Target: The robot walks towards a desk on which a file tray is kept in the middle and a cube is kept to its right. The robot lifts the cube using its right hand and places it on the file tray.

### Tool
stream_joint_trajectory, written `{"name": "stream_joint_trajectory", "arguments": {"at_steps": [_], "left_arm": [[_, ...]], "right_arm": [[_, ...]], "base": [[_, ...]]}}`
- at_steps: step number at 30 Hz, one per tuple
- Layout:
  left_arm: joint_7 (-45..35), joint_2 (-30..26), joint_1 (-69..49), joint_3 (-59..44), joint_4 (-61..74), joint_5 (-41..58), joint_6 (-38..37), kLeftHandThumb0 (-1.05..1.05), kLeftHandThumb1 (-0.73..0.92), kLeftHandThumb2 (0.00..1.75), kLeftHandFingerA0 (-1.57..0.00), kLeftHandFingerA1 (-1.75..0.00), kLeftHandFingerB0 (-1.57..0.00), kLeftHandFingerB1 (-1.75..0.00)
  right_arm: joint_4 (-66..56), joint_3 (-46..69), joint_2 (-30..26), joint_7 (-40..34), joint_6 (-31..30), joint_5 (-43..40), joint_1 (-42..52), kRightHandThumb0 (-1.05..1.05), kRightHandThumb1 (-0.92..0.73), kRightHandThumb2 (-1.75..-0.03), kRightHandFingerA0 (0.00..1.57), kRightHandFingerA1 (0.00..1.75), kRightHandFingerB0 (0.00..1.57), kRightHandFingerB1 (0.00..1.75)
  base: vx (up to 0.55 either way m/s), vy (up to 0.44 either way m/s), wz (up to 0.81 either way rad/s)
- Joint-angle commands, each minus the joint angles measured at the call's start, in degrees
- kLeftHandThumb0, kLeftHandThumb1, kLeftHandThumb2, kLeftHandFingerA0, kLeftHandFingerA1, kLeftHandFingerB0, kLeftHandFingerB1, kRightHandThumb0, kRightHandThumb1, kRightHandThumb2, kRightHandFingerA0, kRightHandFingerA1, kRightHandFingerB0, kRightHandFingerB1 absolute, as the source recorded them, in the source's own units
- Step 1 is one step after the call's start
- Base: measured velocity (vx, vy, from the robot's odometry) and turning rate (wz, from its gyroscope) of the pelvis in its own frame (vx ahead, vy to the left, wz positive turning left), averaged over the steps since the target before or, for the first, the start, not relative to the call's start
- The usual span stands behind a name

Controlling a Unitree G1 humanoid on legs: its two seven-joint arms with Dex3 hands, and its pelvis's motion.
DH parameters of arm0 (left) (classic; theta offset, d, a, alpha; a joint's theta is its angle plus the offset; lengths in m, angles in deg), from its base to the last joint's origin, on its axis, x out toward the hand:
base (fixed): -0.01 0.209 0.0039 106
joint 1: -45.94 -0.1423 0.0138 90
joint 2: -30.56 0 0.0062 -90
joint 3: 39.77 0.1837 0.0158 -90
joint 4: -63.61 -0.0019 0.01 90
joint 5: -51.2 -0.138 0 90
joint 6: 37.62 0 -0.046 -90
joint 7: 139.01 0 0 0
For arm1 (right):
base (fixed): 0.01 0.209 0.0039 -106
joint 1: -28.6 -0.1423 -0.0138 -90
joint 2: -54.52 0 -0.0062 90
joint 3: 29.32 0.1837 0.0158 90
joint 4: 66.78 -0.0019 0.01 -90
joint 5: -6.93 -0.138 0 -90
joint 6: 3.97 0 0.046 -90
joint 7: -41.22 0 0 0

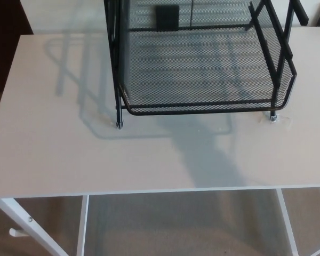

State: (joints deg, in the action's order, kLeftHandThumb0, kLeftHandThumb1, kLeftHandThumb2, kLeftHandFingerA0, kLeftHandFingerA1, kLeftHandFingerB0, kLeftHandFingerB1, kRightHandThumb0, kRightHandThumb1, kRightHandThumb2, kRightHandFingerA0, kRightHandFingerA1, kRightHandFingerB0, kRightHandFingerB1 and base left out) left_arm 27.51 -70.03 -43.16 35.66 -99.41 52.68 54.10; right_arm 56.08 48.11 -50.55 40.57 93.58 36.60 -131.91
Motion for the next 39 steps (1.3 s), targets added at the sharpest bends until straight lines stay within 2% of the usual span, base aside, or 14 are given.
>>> {"name": "stream_joint_trajectory", "arguments": {"at_steps": [1,10,11,12,16,20,21,24,25,31,32,36,37,39], "left_arm": [[-0.21,0.29,-0.29,-0.54,-0.37,0.85,-2.33,-0.69,0.59,0.96,-0.32,-0.61,-0.13,-0.44],[-1.02,0.76,-0.07,-0.80,-0.37,1.04,-2.92,-0.69,0.75,0.62,-0.36,-0.52,-0.21,-0.30],[-1.36,0.77,0.01,-0.78,-0.25,1.09,-2.65,-0.72,0.58,0.96,-0.43,-0.66,-0.13,-0.44],[-0.56,0.69,0.11,0.08,-0.25,0.10,-2.79,-0.72,0.74,0.63,-0.39,-0.53,-0.24,-0.30],[-1.24,0.62,-0.37,0.47,-0.25,-0.30,-3.60,-0.76,0.61,0.96,-0.37,-0.61,-0.14,-0.43],[-0.84,0.61,-0.35,0.77,-0.07,-0.41,-3.43,-0.71,0.76,0.64,-0.35,-0.51,-0.21,-0.30],[-0.84,0.59,-0.28,0.84,0.00,-0.39,-3.25,-0.71,0.60,0.96,-0.30,-0.58,-0.14,-0.44],[-1.37,0.44,-0.32,1.02,0.13,-0.33,-3.35,-0.71,0.76,0.63,-0.30,-0.48,-0.22,-0.31],[-1.50,0.48,-0.25,0.90,-0.06,-0.19,-3.28,-0.72,0.59,0.95,-0.25,-0.55,-0.13,-0.43],[-0.63,0.66,-0.06,1.21,-0.46,-0.36,-3.03,-0.70,0.75,0.63,-0.42,-0.54,-0.20,-0.29],[-0.62,0.66,-0.30,1.40,-0.60,-0.58,-3.52,-0.72,0.60,0.96,-0.31,-0.57,-0.12,-0.43],[-1.21,0.36,-1.04,1.56,-0.39,-0.43,-4.01,-0.68,0.78,0.64,-0.41,-0.53,-0.23,-0.29],[-1.18,0.25,-1.12,1.88,-0.42,-0.78,-4.34,-0.71,0.62,0.97,-0.31,-0.59,-0.17,-0.44],[-1.59,0.09,-1.01,1.65,-0.44,-0.39,-4.27,-0.67,0.77,0.64,-0.36,-0.53,-0.23,-0.29]], "right_arm": [[3.42,-6.74,3.06,14.30,-3.68,1.38,0.52,-0.19,-0.68,-0.75,0.87,1.46,0.94,0.83],[6.57,-13.84,6.49,20.52,1.08,-0.15,5.66,-0.14,-0.64,-0.93,0.94,1.34,0.98,0.96],[7.39,-14.09,7.47,18.78,2.17,-0.29,7.43,-0.14,-0.64,-0.92,0.97,1.24,1.01,0.91],[7.37,-15.76,7.62,19.07,2.06,1.34,7.97,-0.18,-0.67,-0.89,0.96,1.22,0.99,0.86],[7.91,-17.56,9.30,20.70,-0.74,2.17,9.61,-0.17,-0.68,-0.88,0.95,1.36,0.97,0.94],[6.90,-19.98,9.50,21.86,-2.54,4.67,10.61,-0.17,-0.64,-0.89,0.94,1.38,0.96,0.92],[6.94,-20.37,9.57,22.33,-2.51,4.78,10.76,-0.16,-0.63,-0.94,0.94,1.41,0.96,0.92],[6.31,-21.03,9.60,22.99,-2.41,5.11,11.62,-0.16,-0.63,-0.95,0.94,1.47,0.95,0.96],[6.18,-20.88,9.70,23.82,-2.85,4.79,11.67,-0.16,-0.64,-0.93,0.94,1.47,0.94,0.96],[4.44,-20.09,9.94,22.99,-4.94,5.62,12.69,-0.23,-0.68,-0.62,0.81,1.30,0.65,0.49],[3.86,-20.57,9.75,23.05,-5.73,6.61,12.81,-0.32,-0.68,-0.60,0.51,1.05,0.37,0.38],[2.54,-23.54,8.60,26.27,-8.25,11.11,10.62,-0.62,-0.49,-0.70,0.00,0.00,0.03,0.17],[2.11,-22.28,8.51,26.94,-9.13,9.88,9.89,-0.67,-0.45,-0.67,0.00,0.00,0.02,0.13],[1.45,-20.73,7.91,26.41,-8.52,9.13,9.14,-0.84,-0.47,-0.75,0.00,0.14,0.06,0.11]], "base": [[0.00,0.000,0.00],[0.00,0.000,0.00],[0.00,0.000,0.00],[0.00,0.000,0.00],[0.00,0.000,0.00],[0.00,0.000,0.00],[0.00,0.000,0.00],[0.00,0.000,0.00],[0.00,0.000,0.00],[0.00,0.000,0.00],[0.00,0.000,0.00],[0.00,0.000,0.00],[0.00,0.000,0.00],[0.00,0.000,0.00]]}}
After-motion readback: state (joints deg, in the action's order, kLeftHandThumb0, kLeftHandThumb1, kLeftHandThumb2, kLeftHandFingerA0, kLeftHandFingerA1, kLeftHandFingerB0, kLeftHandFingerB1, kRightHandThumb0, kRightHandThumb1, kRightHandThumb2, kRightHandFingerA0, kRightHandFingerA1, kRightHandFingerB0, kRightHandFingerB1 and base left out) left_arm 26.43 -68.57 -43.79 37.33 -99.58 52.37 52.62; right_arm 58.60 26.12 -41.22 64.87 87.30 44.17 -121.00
